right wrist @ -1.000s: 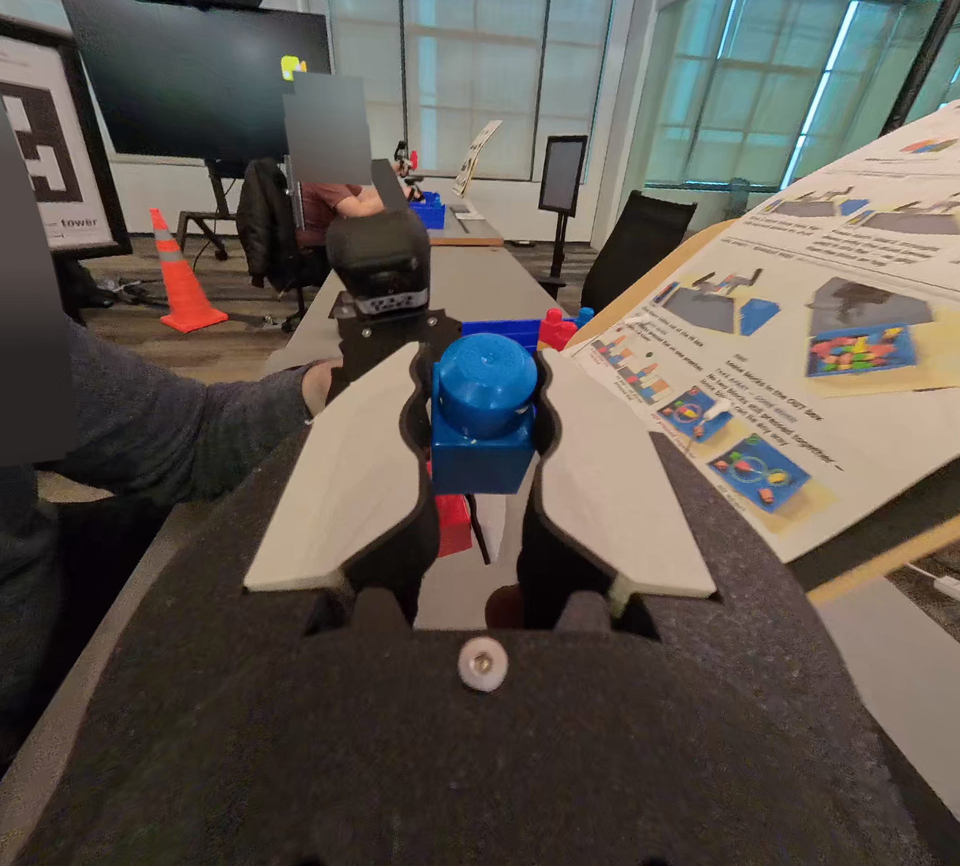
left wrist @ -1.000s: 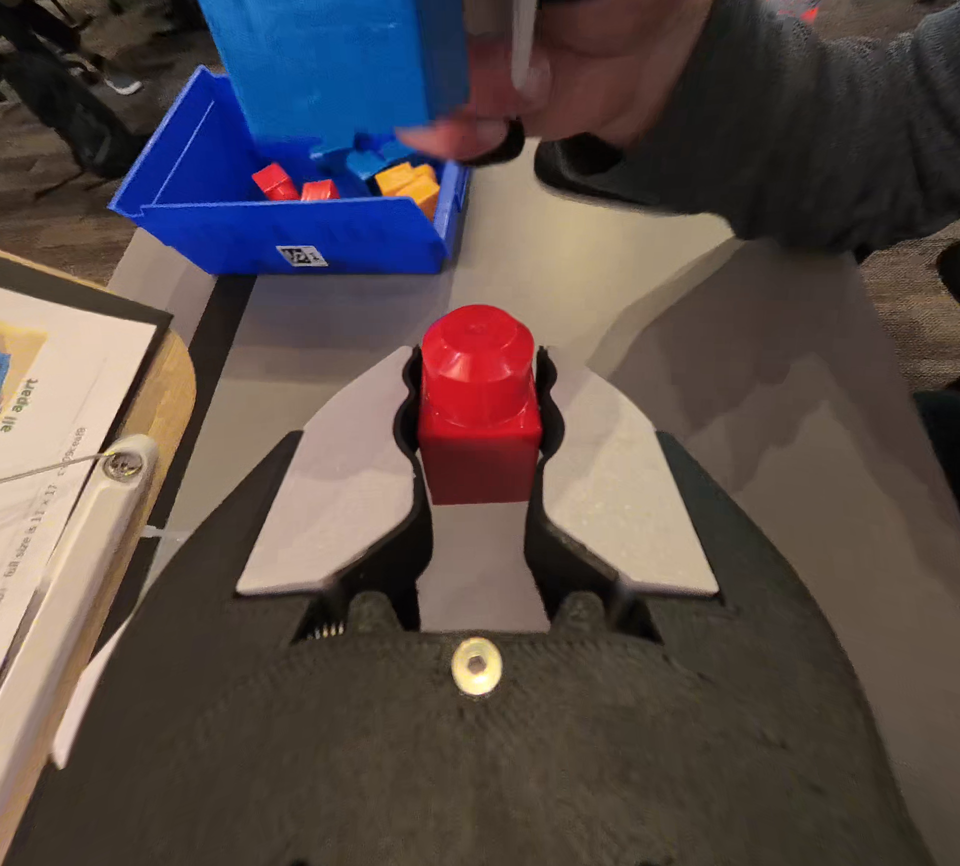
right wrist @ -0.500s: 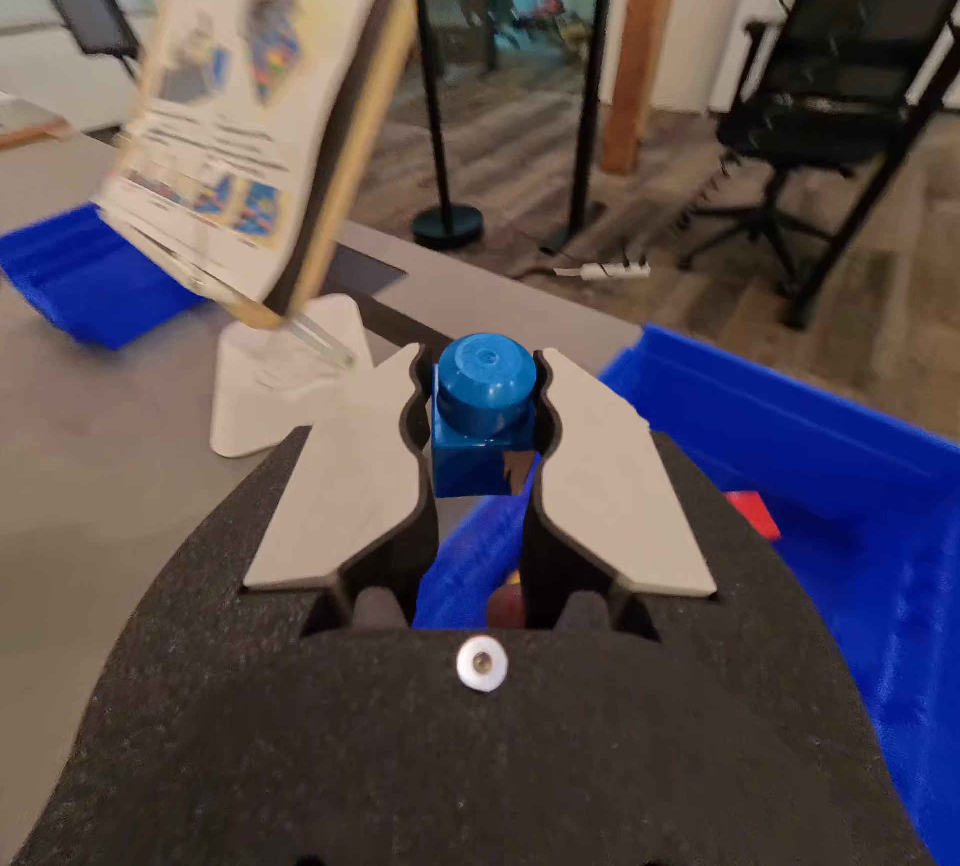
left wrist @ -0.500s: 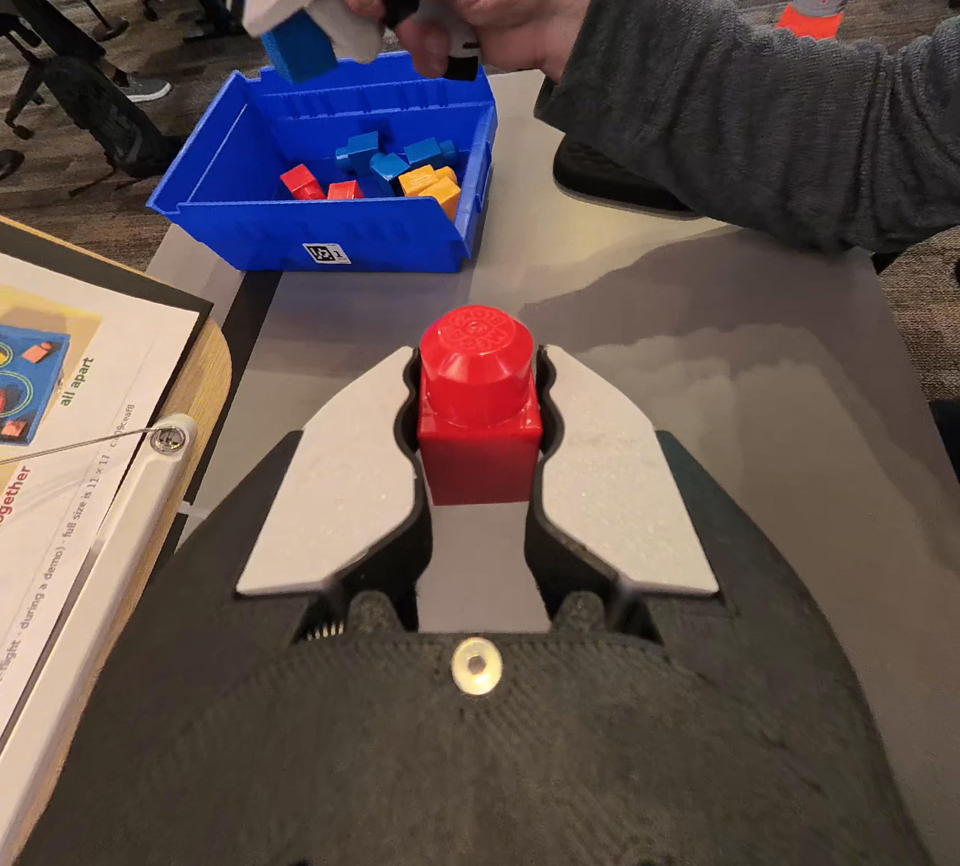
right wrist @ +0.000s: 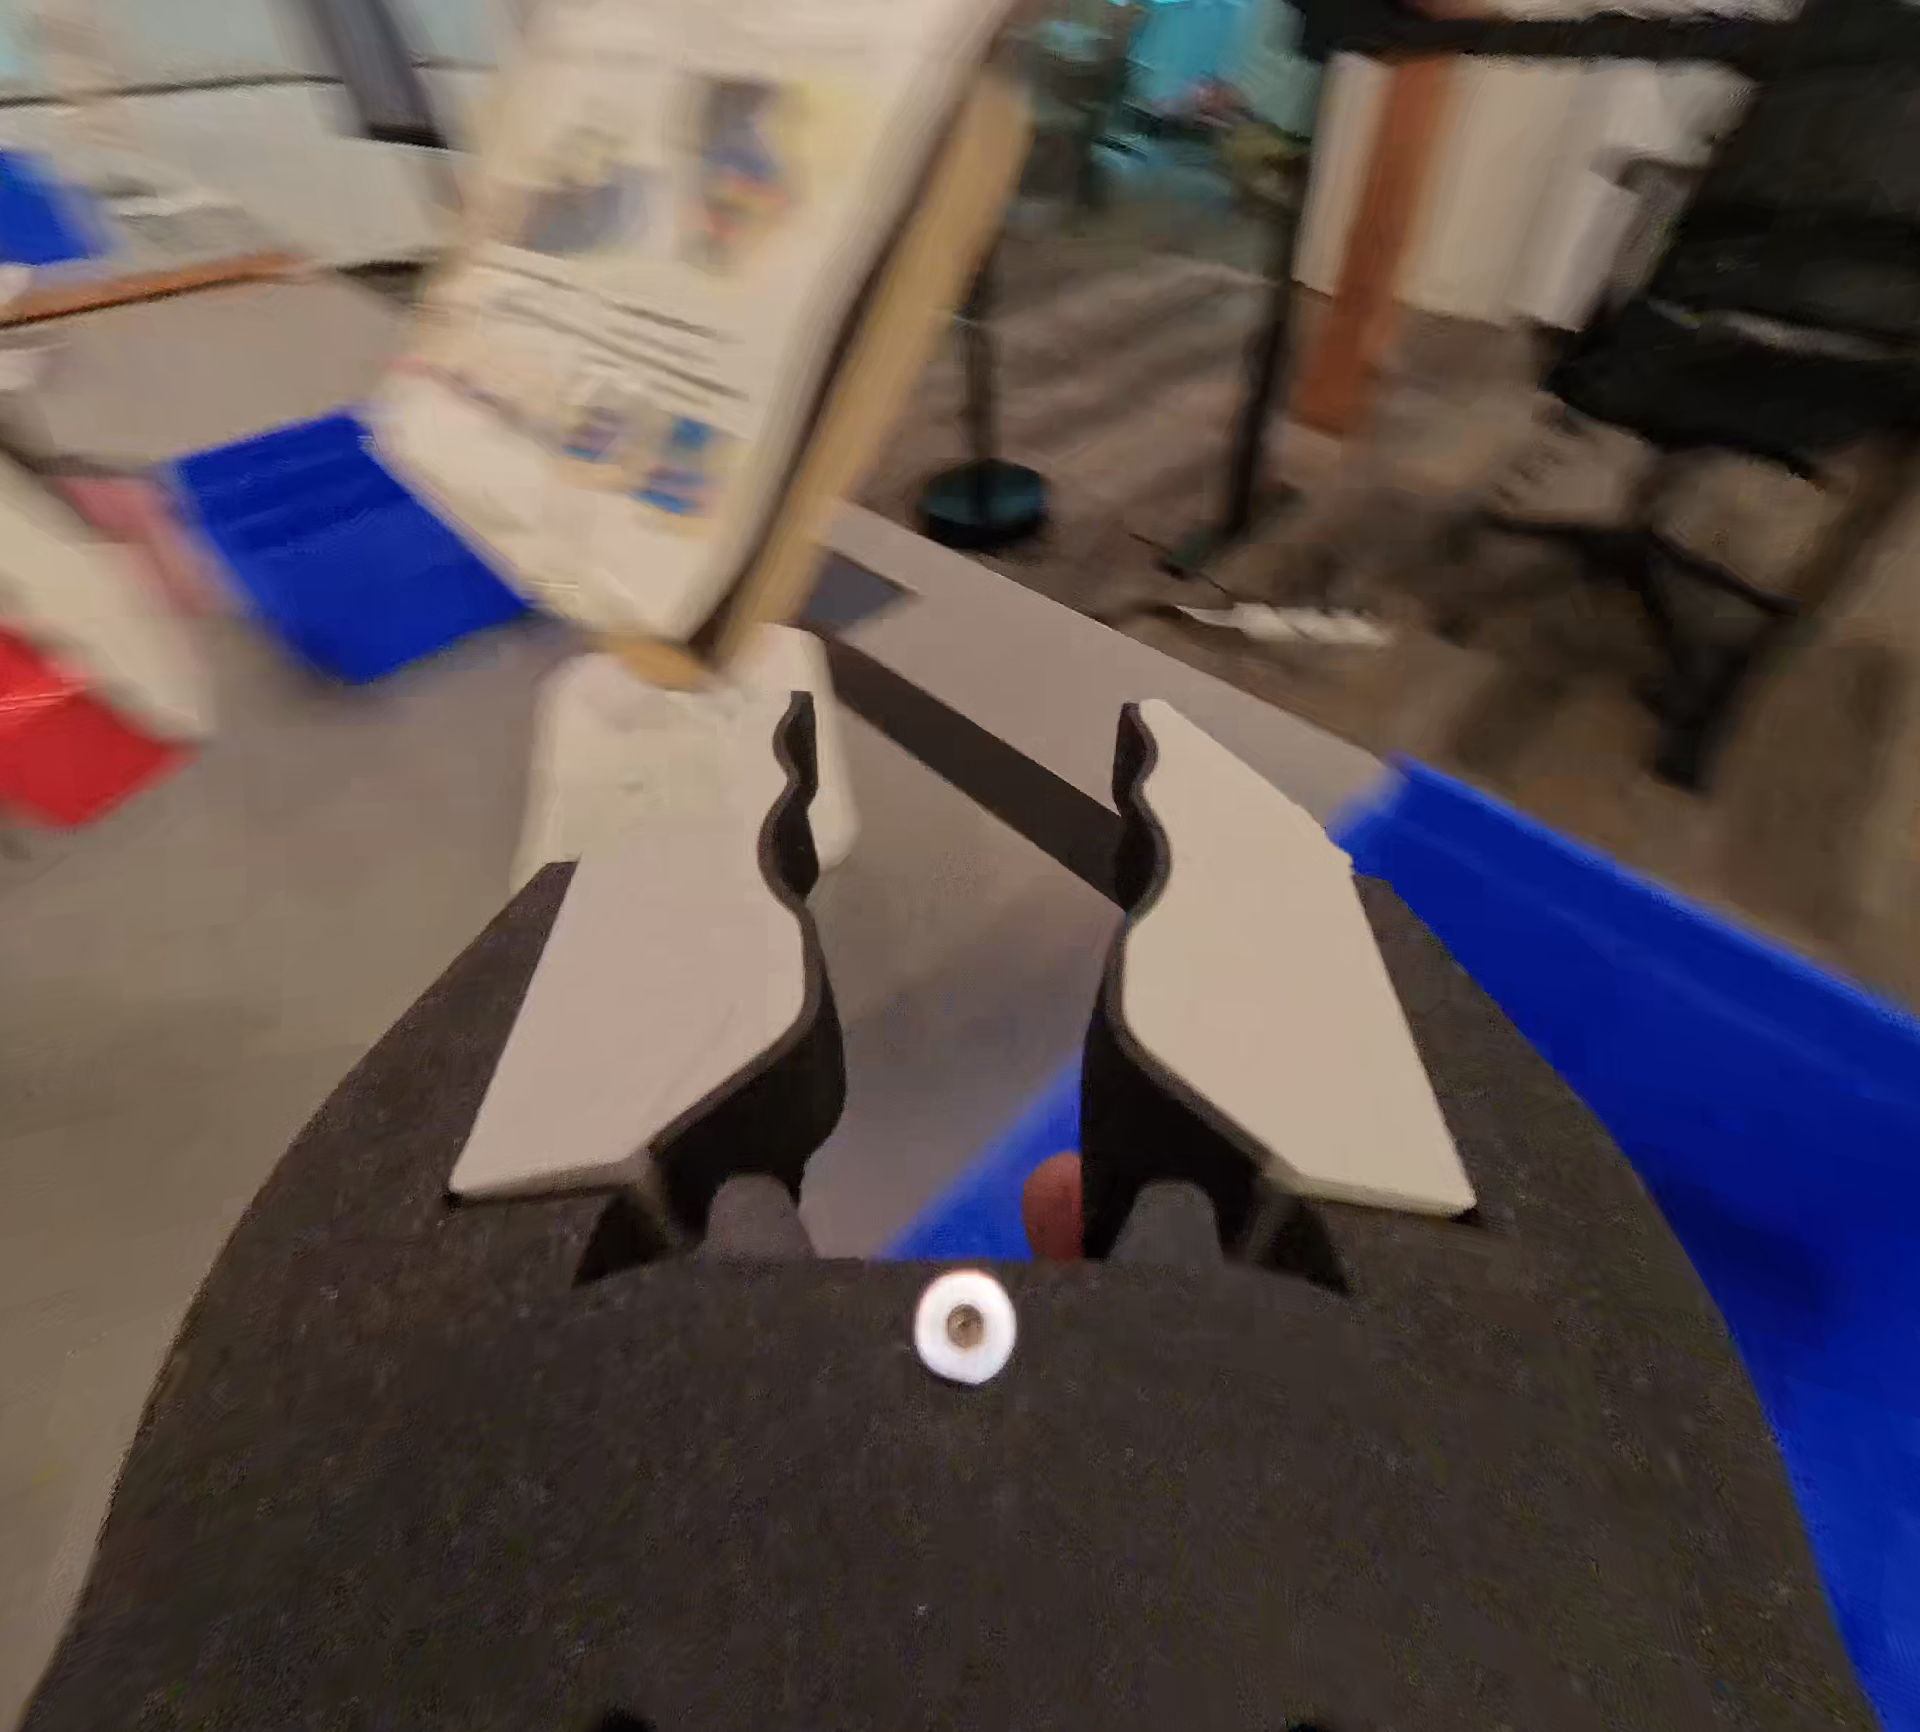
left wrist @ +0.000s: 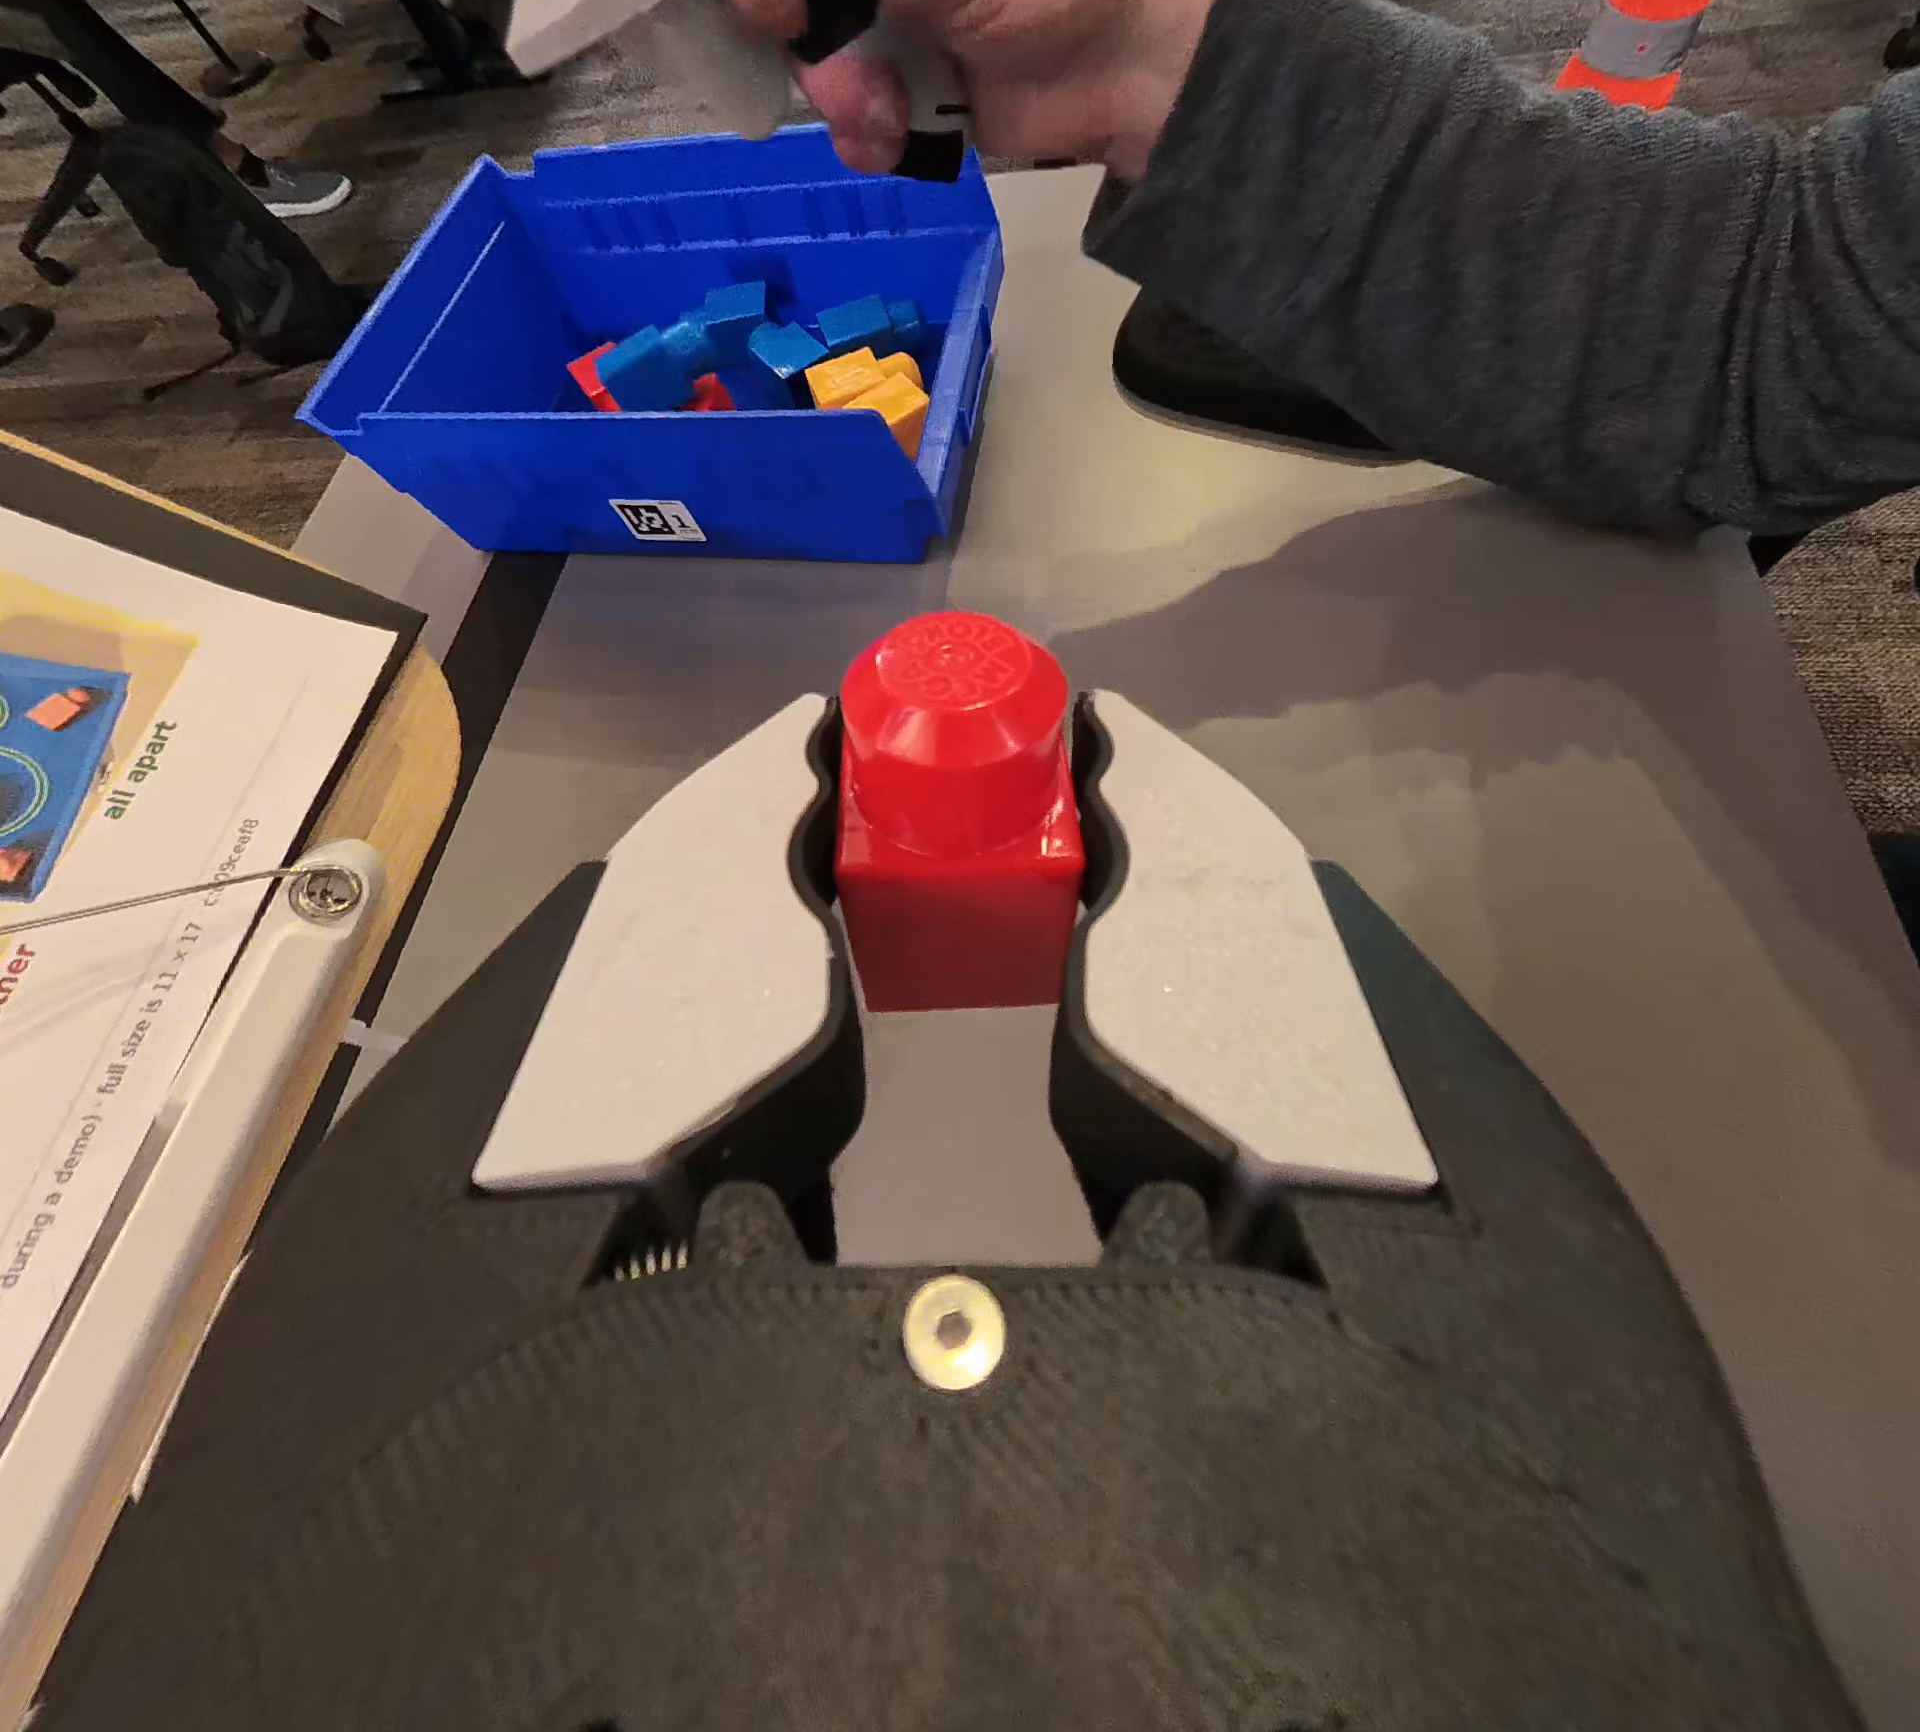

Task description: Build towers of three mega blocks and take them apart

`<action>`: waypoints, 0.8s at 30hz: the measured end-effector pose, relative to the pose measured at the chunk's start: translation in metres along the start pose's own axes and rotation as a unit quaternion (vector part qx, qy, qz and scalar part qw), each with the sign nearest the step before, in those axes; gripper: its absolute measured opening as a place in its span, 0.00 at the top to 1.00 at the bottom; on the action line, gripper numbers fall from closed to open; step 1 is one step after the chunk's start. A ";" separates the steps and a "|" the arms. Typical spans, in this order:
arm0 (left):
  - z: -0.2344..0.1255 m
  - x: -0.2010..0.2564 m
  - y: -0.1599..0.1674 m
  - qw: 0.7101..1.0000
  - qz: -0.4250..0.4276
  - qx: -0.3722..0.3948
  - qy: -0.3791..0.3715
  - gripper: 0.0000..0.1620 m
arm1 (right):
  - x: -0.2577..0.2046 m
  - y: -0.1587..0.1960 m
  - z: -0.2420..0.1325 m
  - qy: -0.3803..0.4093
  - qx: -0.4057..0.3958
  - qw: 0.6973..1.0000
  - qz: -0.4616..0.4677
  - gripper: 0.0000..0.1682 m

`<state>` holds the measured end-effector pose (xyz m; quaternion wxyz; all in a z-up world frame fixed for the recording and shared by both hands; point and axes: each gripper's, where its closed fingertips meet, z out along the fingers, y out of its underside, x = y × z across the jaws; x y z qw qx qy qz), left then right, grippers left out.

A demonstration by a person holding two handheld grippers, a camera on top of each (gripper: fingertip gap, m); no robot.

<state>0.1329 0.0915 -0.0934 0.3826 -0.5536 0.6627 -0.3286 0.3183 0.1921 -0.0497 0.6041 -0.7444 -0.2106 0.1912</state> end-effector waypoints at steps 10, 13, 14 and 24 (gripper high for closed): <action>-0.006 0.000 -0.012 0.999 0.000 0.031 -0.008 0.75 | -0.225 -0.027 0.023 -0.341 0.063 0.925 -0.153 0.71; -0.007 0.004 -0.017 0.999 0.005 0.045 0.000 0.75 | -0.240 -0.014 0.034 -0.364 0.047 0.918 -0.149 0.72; -0.007 0.005 -0.017 0.999 0.007 0.045 0.002 0.75 | -0.242 -0.011 0.037 -0.370 0.045 0.917 -0.145 0.72; -0.009 0.004 -0.019 0.998 -0.004 0.054 0.008 0.75 | -0.252 -0.011 0.036 -0.404 0.059 0.904 -0.123 0.83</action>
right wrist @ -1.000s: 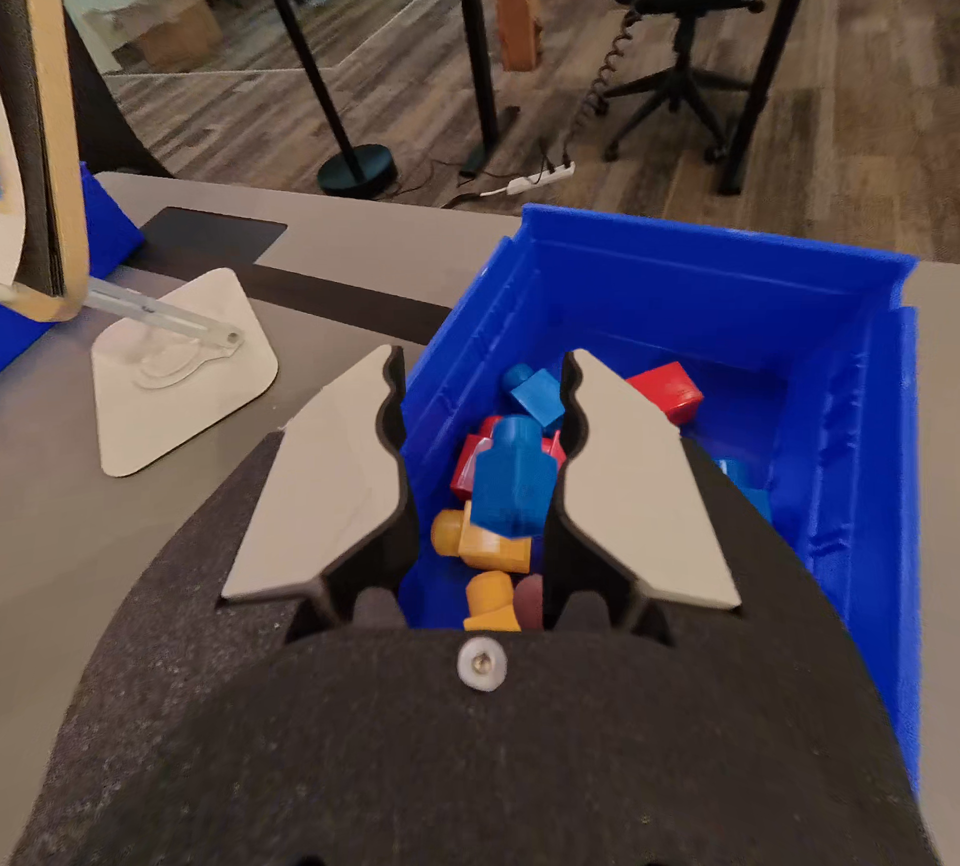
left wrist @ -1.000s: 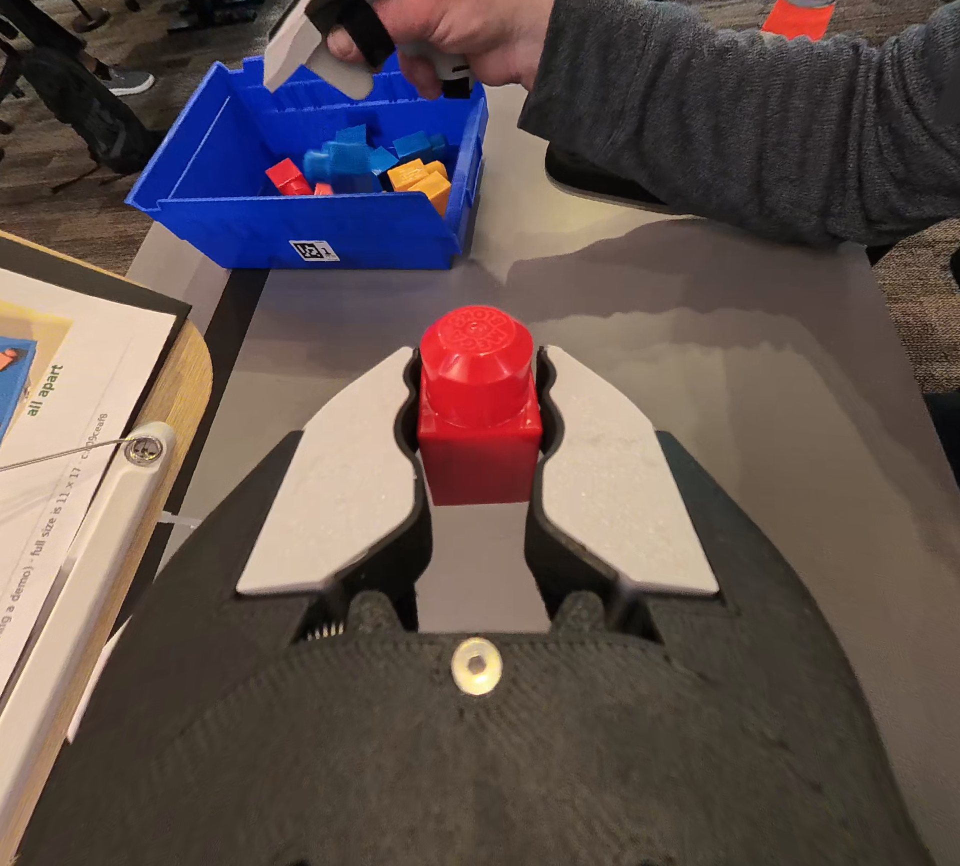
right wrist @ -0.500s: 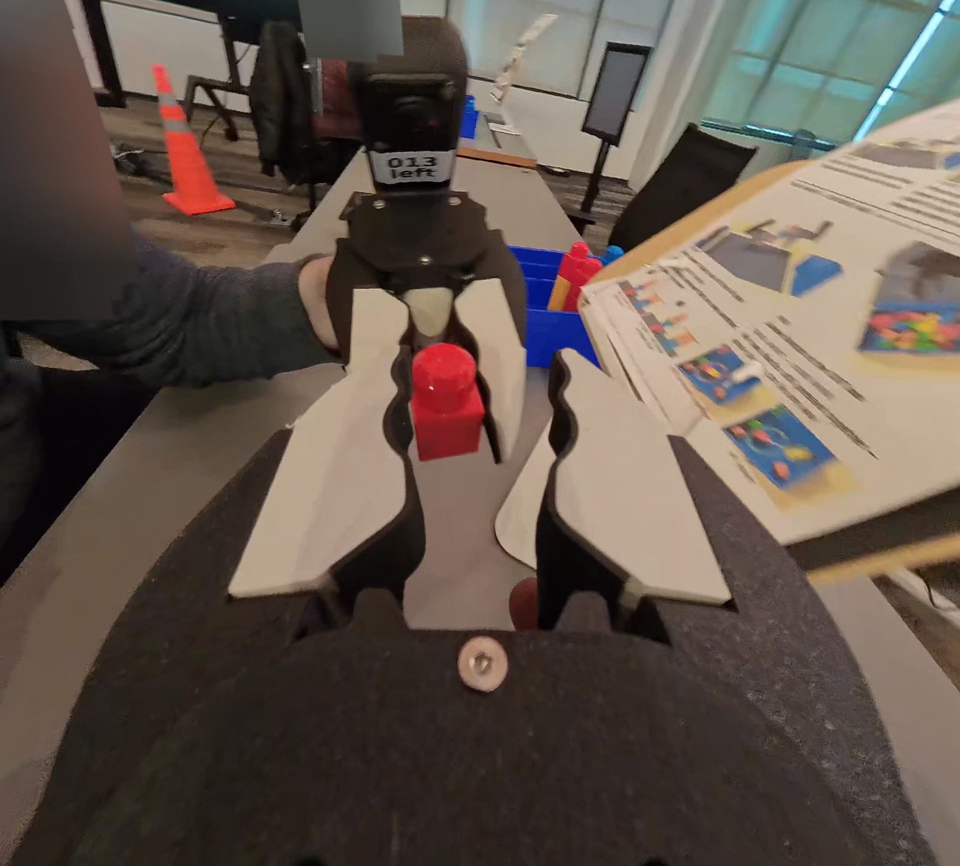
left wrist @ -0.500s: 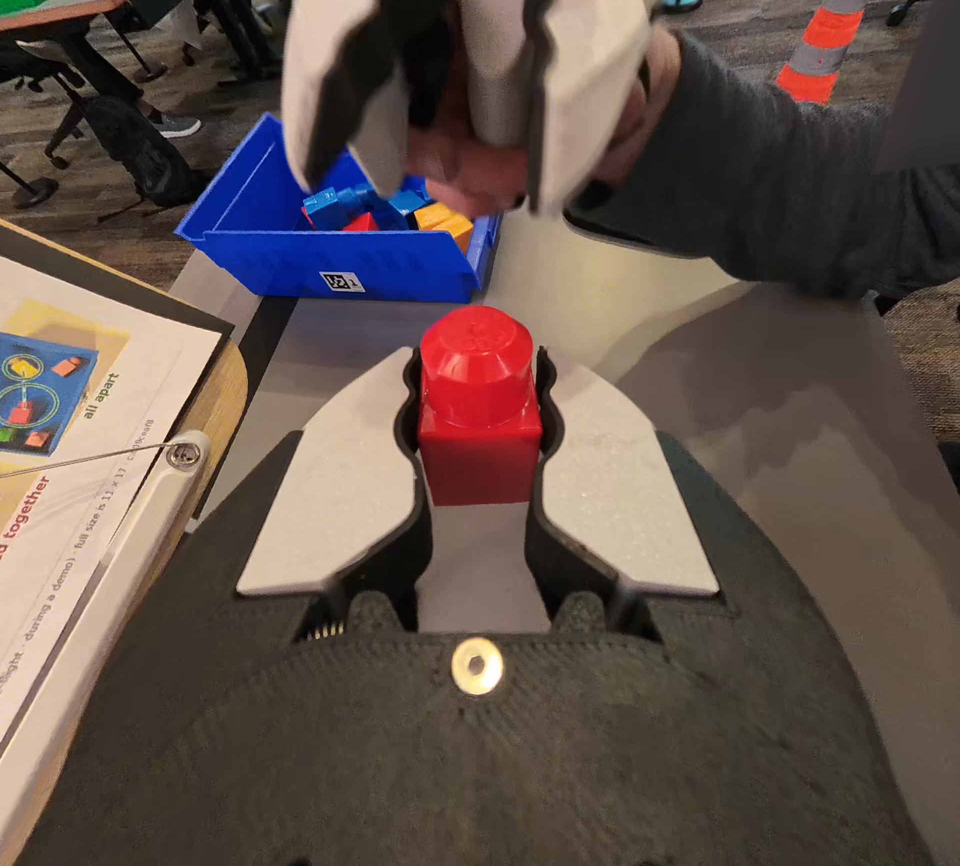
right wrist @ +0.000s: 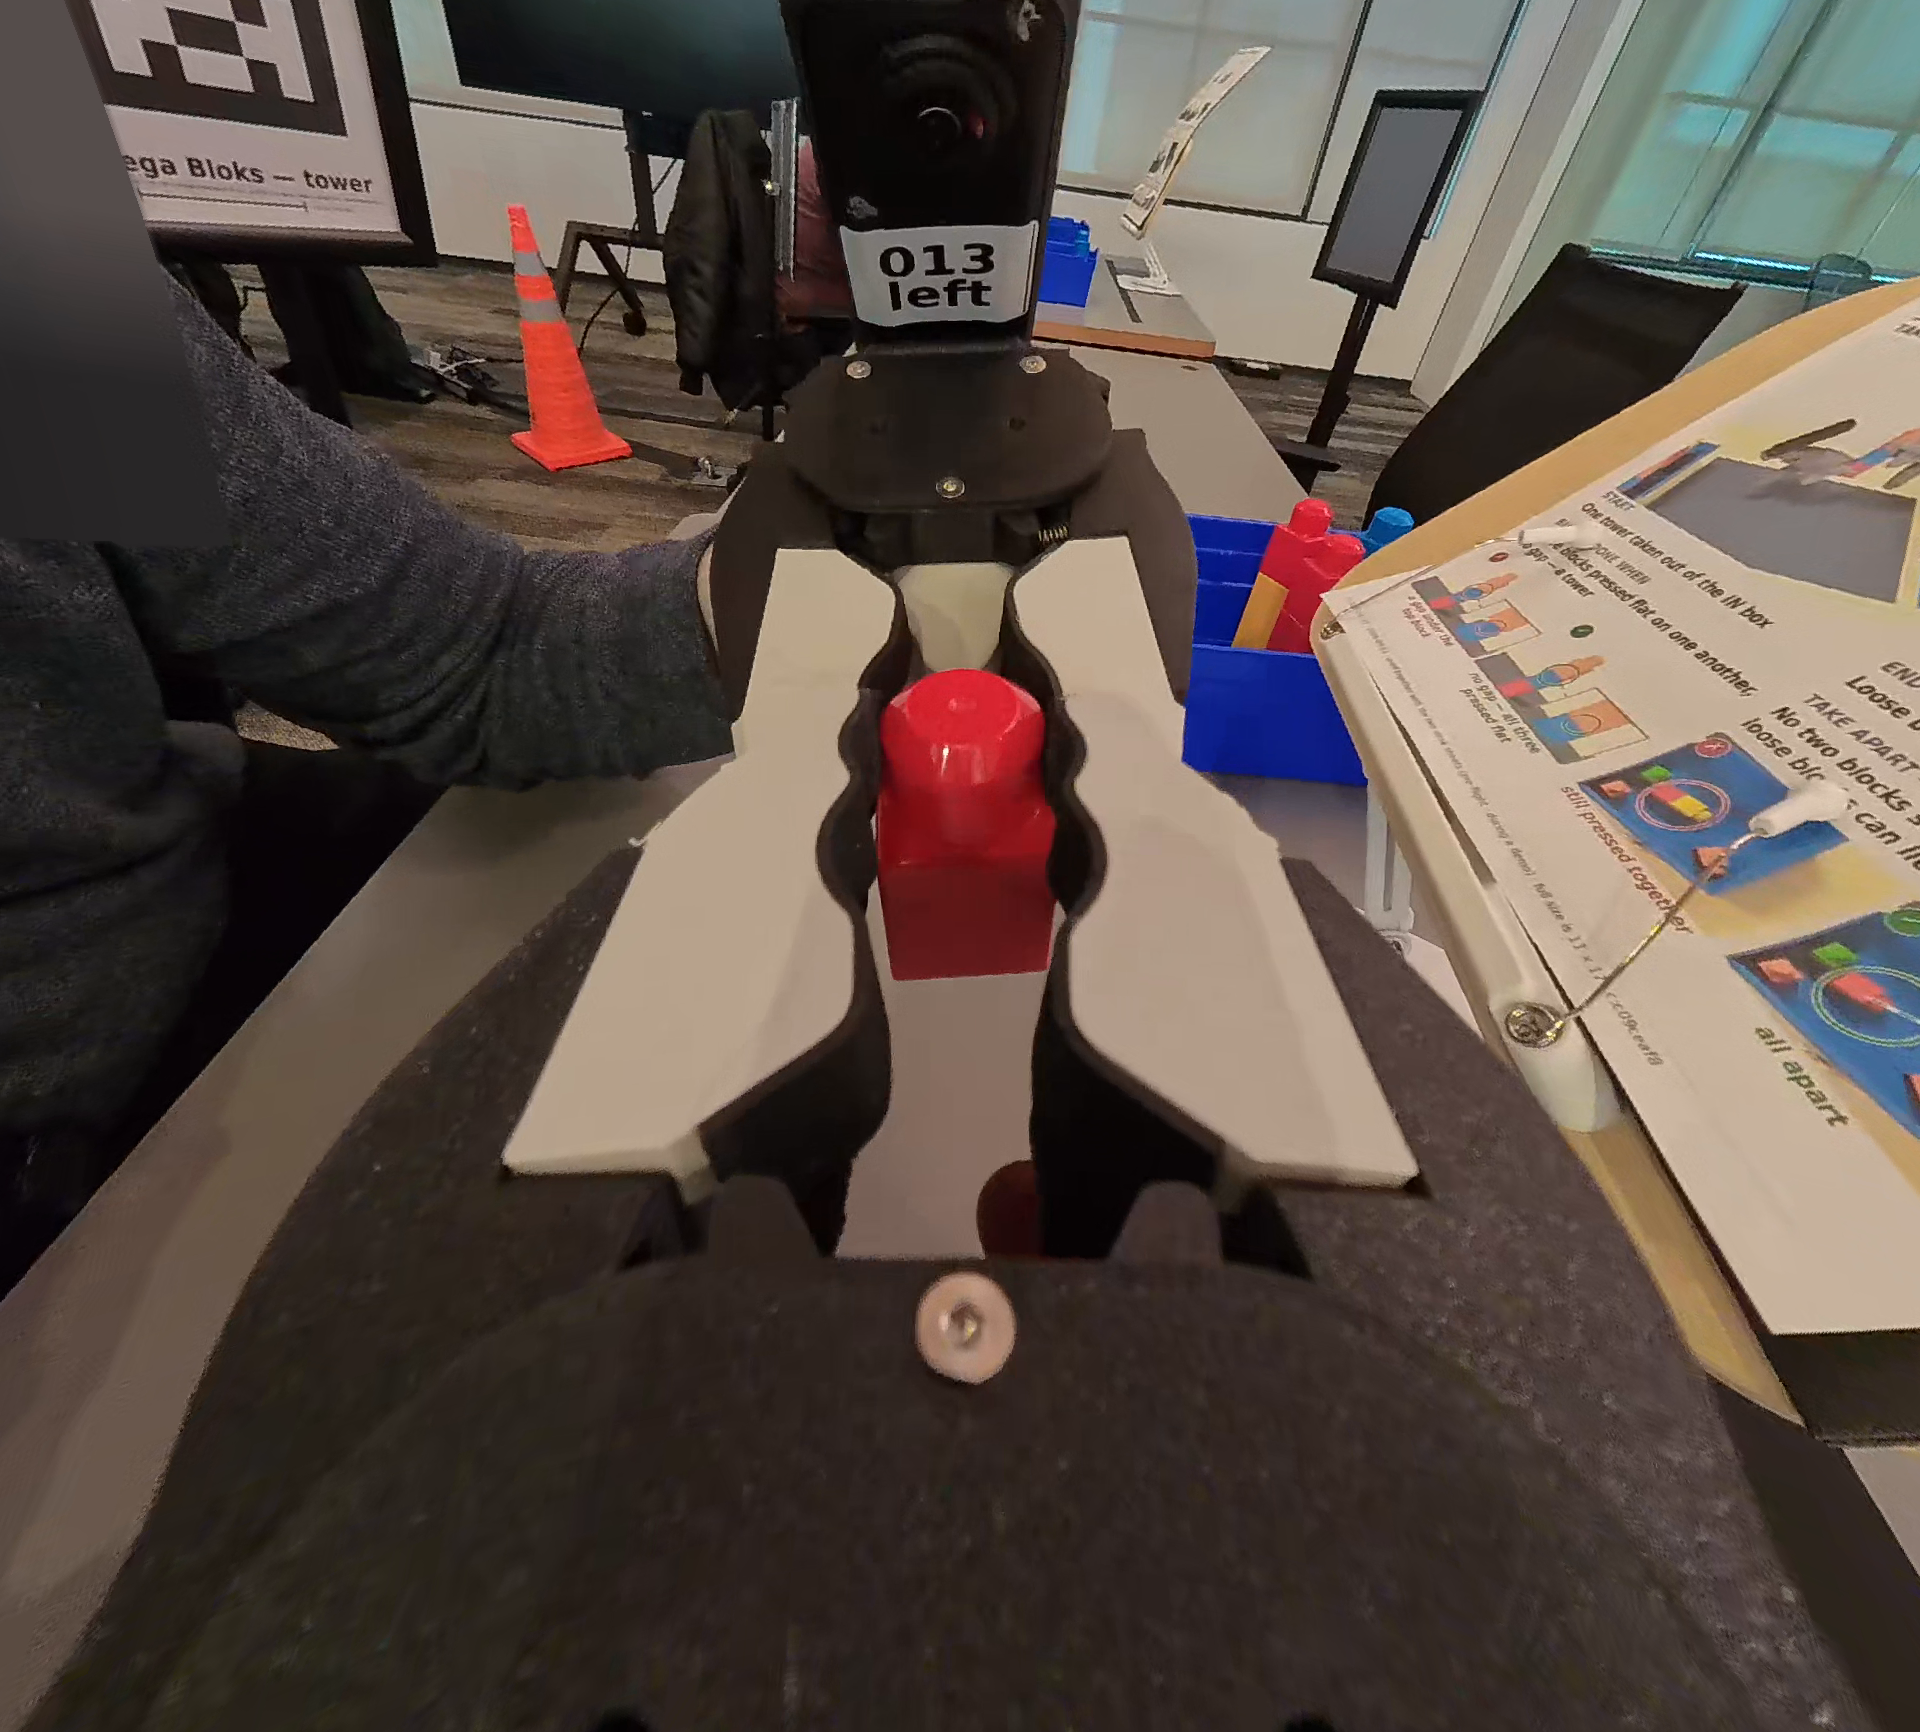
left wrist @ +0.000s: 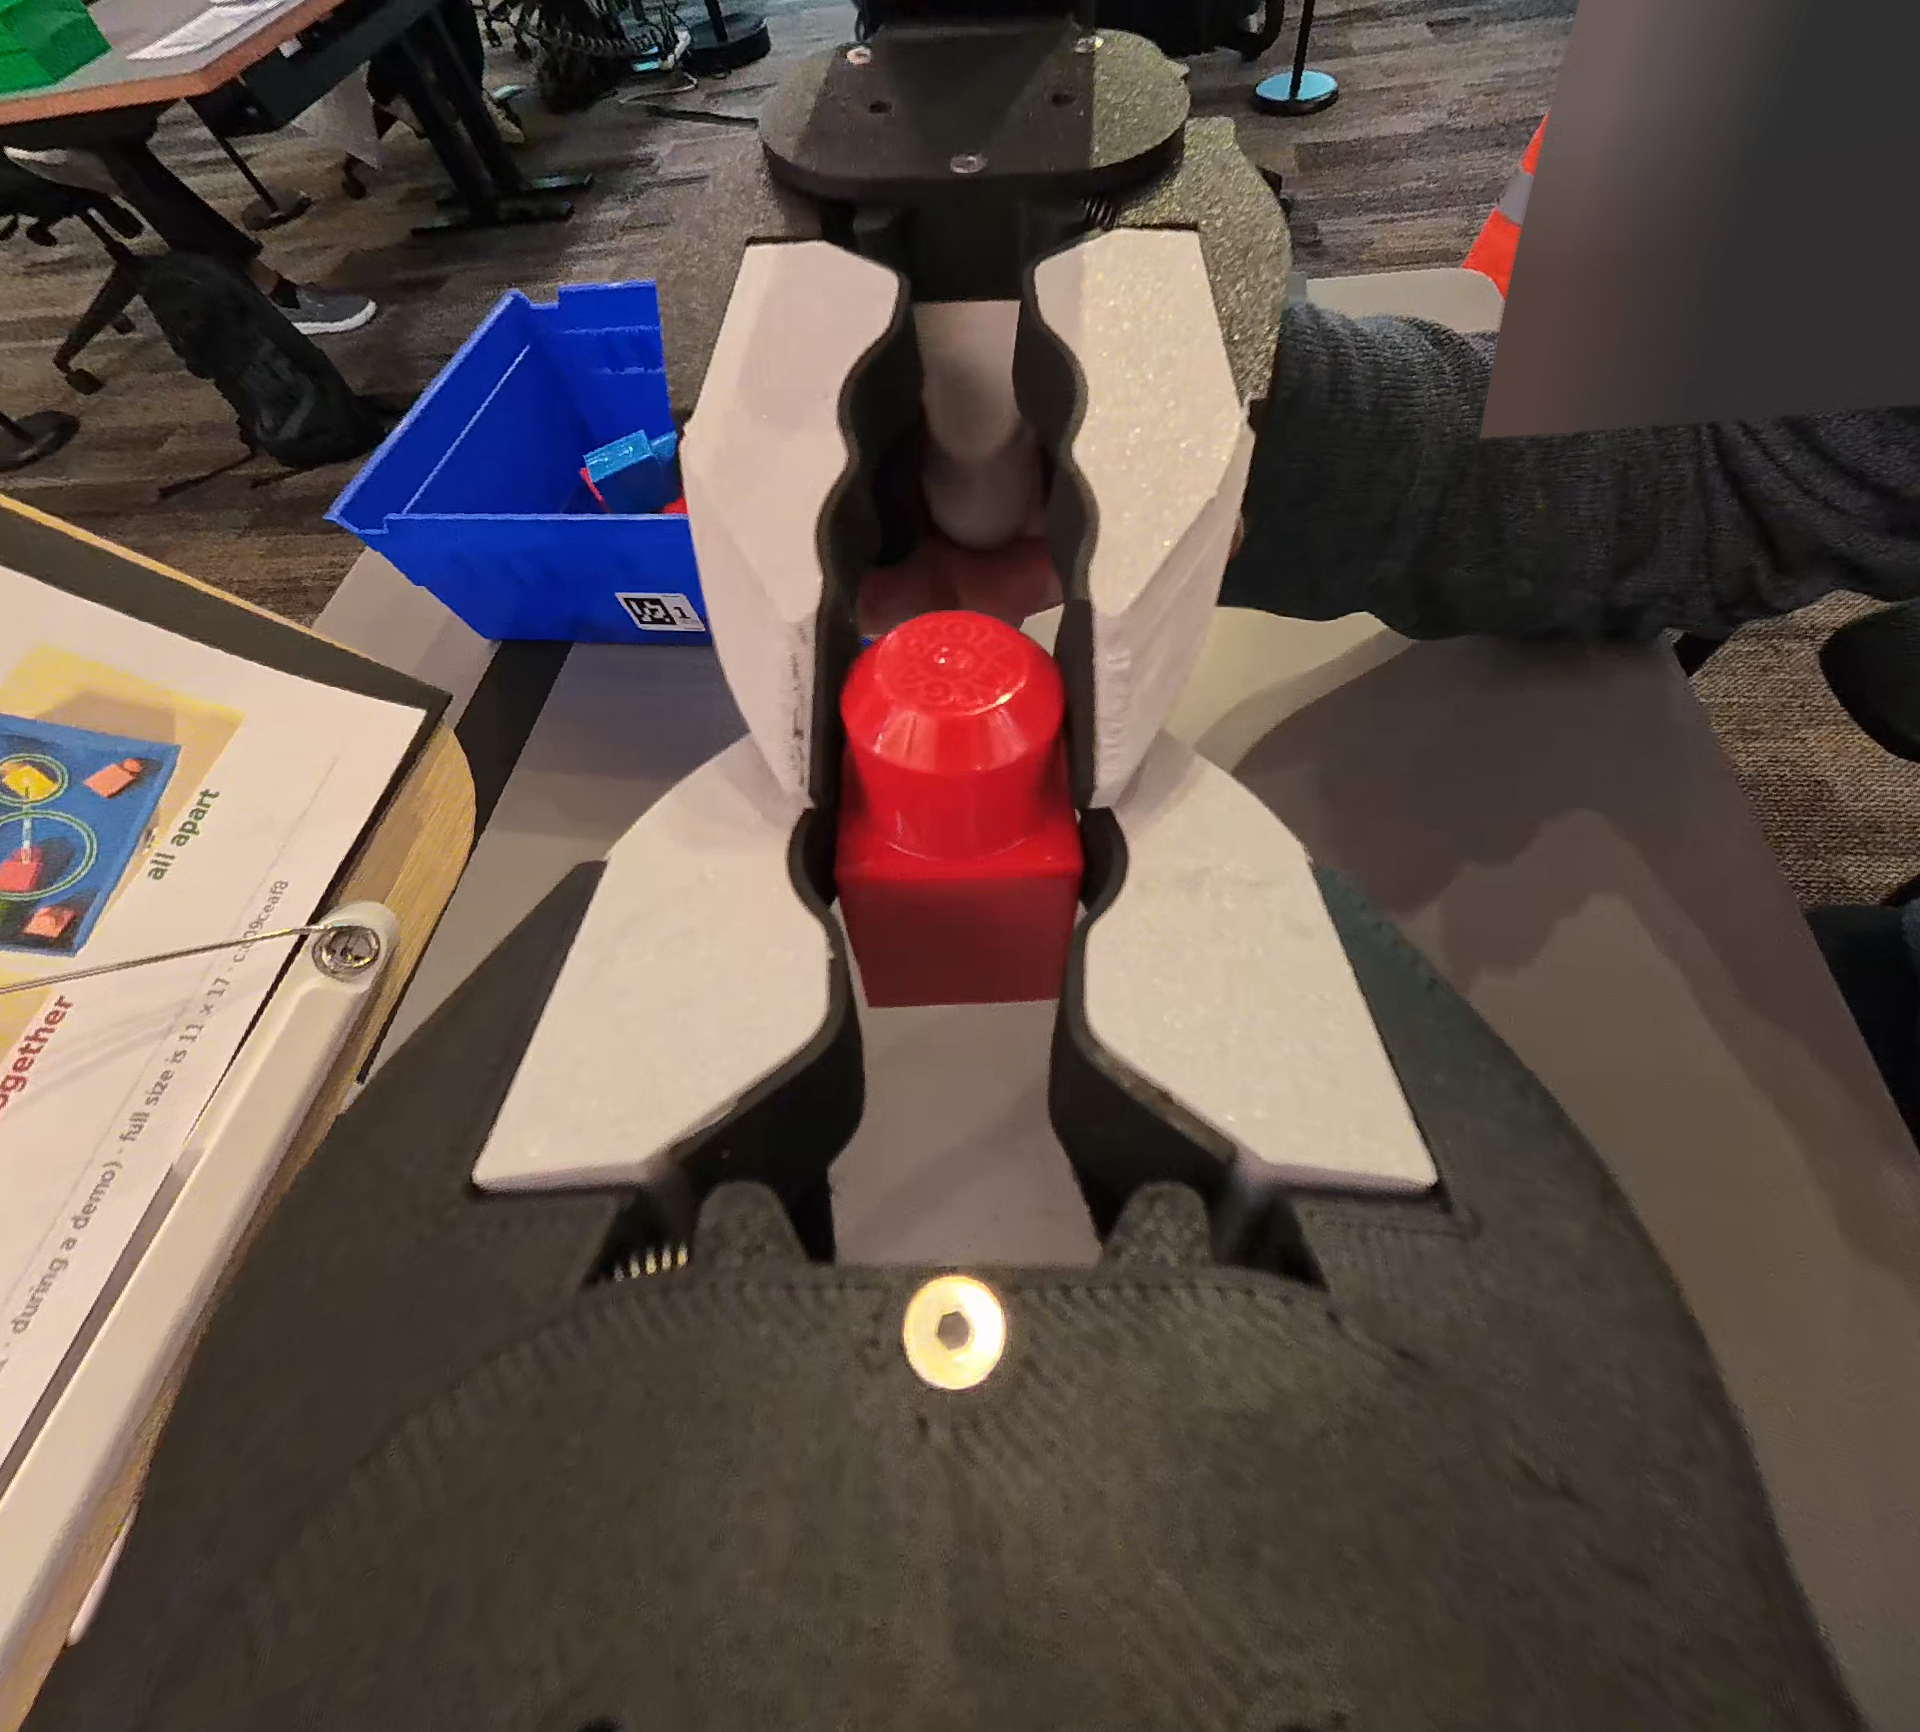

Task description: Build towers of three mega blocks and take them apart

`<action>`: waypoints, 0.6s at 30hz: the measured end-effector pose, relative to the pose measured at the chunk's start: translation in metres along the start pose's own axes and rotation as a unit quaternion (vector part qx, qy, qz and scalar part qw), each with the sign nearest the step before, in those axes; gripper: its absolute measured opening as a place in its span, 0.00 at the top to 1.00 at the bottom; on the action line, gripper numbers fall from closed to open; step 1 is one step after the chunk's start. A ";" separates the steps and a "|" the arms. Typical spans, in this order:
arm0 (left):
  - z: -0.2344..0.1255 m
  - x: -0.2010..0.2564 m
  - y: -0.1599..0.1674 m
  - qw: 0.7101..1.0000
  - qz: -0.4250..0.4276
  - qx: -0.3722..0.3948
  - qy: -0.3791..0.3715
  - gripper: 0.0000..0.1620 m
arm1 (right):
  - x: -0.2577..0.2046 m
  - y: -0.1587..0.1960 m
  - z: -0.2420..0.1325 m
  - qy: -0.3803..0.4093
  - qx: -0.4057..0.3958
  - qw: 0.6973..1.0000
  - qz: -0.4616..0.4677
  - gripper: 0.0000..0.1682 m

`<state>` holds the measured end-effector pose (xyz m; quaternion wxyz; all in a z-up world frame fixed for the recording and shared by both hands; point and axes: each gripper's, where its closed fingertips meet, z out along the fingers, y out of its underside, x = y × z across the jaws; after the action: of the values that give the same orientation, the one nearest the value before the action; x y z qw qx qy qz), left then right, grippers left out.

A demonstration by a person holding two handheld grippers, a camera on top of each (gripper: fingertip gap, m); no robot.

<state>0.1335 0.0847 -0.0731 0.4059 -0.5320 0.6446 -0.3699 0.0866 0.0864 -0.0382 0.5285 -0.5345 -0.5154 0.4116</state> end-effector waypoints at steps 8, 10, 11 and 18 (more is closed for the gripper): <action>-0.012 0.001 -0.016 0.998 -0.028 0.049 0.015 0.74 | 0.002 -0.017 -0.008 0.018 0.032 0.999 -0.005 0.83; -0.017 -0.008 -0.018 0.998 -0.031 0.058 -0.007 0.72 | 0.010 -0.021 -0.020 0.045 0.034 0.998 -0.014 0.83; -0.020 -0.012 -0.019 0.997 -0.034 0.065 -0.015 0.73 | 0.017 -0.023 -0.029 0.064 0.032 0.997 -0.015 0.83; -0.045 -0.028 -0.027 0.993 -0.035 0.096 -0.058 1.00 | 0.088 -0.018 -0.150 0.272 0.038 0.961 0.028 0.83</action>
<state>0.1060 0.1104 -0.0274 0.4788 -0.5333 0.5625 -0.4122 0.2438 0.1504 0.0043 0.6569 -0.6197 -0.3216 0.2847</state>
